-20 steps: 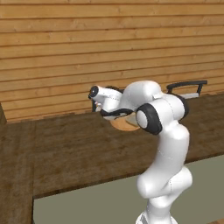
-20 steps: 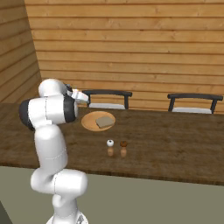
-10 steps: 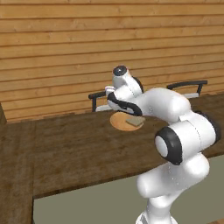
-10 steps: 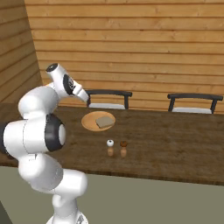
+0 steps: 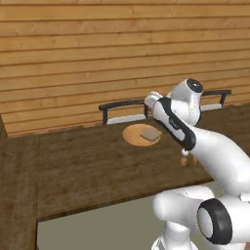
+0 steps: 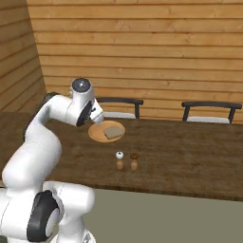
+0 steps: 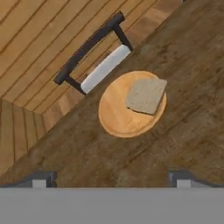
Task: Start the toaster. Once the lever pops up, take the bread to the plate on the dining counter.
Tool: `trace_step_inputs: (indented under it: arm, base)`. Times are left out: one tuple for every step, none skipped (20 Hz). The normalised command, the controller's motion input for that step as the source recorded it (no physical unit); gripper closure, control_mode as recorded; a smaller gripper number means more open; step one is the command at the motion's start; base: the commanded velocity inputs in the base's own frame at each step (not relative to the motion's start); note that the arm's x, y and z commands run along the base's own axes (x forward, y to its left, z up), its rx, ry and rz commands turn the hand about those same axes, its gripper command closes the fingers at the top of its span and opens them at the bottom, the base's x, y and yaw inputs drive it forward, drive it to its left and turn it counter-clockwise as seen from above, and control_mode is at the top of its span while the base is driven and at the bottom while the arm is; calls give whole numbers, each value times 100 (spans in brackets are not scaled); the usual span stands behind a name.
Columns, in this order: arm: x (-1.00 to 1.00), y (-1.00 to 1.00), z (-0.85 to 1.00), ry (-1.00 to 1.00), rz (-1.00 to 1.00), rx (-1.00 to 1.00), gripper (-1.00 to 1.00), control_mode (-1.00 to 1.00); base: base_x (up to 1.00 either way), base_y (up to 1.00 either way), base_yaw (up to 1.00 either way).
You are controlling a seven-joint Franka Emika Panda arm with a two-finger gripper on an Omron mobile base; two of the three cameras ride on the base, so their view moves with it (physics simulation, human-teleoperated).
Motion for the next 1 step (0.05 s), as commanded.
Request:
trace_step_inputs:
  arm:
    - [-100, -14, 13, -4, 0, 14, -100, -100]
  base:
    - [0, 0, 0]
